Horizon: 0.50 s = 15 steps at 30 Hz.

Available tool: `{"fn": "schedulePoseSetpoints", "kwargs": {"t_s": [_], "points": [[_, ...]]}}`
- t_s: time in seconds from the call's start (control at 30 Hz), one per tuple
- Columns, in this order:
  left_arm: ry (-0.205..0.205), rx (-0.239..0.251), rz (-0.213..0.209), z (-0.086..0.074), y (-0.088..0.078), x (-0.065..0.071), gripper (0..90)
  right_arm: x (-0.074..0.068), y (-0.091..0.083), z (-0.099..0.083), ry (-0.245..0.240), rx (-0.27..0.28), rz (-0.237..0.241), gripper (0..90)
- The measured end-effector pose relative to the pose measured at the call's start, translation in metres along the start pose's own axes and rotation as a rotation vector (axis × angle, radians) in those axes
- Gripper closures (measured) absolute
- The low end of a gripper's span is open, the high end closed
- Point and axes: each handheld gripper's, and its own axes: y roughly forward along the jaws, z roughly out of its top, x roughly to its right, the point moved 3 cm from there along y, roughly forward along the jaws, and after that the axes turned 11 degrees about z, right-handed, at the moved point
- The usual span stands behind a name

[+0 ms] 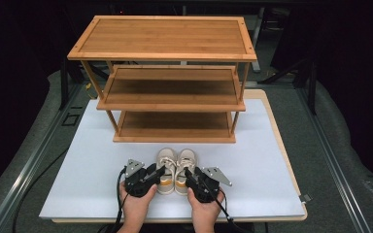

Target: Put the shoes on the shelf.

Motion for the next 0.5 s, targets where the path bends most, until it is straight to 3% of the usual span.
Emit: {"fn": "schedulePoseSetpoints", "kwargs": {"t_s": [0.07, 0.17, 0.27, 0.5], "points": [[-0.009, -0.001, -0.005, -0.0002, 0.0, -0.0006, 58.4, 0.0008, -0.001, 0.0018, -0.008, -0.025, 0.0, 57.3], [-0.026, 0.008, -0.012, -0.0011, 0.0001, -0.0014, 57.1, 0.0008, -0.0029, 0.0017, -0.002, -0.02, 0.029, 55.6], [-0.029, 0.008, -0.015, -0.0013, 0.0, -0.0017, 57.0, 0.0003, -0.0027, 0.0012, -0.012, -0.008, 0.011, 55.5], [-0.033, 0.007, -0.027, -0.0012, 0.0004, -0.0027, 56.4, -0.001, -0.0053, 0.0029, -0.021, -0.003, 0.046, 49.9]]}}
